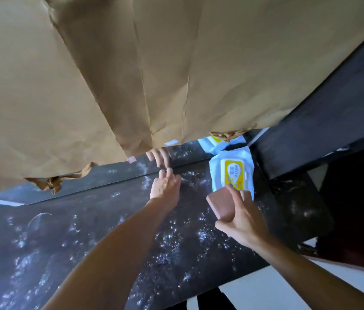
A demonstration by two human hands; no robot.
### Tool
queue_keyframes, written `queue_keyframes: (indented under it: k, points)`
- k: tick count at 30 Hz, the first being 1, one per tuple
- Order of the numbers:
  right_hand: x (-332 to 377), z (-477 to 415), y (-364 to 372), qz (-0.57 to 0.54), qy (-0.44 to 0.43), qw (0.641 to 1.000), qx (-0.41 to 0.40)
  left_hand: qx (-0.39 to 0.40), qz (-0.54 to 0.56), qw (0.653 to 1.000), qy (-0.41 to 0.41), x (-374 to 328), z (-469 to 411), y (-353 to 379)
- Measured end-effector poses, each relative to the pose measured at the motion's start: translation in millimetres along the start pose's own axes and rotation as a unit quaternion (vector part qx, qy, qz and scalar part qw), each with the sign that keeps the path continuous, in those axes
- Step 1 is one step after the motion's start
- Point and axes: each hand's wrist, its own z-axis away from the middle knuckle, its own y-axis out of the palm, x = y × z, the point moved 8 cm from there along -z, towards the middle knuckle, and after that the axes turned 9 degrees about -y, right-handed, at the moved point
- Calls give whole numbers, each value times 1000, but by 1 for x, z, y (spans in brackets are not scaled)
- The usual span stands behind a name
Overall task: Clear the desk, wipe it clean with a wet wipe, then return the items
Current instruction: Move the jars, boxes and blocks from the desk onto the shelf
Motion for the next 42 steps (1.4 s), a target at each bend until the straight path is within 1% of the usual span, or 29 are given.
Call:
queue_keyframes:
  k: [3,6,9,13,16,20,25,29,31,34,37,42]
  points:
    - [-11,14,3,-1,18,1000,-12,-7,-4,1000,19,-4,2,6]
    - [-20,26,1,-18,35,999,-23,10,6,999,35,-9,11,6]
    - [-27,32,-3,-32,42,998,-27,31,32,999,18,-11,20,0]
    - [-48,44,-26,-43,54,997,-38,24,63,997,32,-44,40,-25]
    - [-73,58,-50,-50,52,996,-52,-2,41,998,46,-83,57,-44]
    - [-120,81,-88,-44,43,996,-59,-50,35,994,90,-152,82,-67]
    - [-189,108,-144,-24,35,996,-77,-111,114,980,119,-245,113,-100]
    - [-243,132,-187,-21,43,994,-93,-187,174,955,151,-319,133,-144]
    - [-267,145,-204,-18,47,994,-99,-211,197,943,168,-352,138,-167]
    - [-296,159,-228,-19,54,992,-112,-236,212,929,192,-396,136,-202]
    - [-316,163,-249,-25,61,990,-124,-258,199,925,195,-431,123,-233]
    - [-329,156,-272,-36,44,987,-147,-241,197,931,189,-474,77,-264]
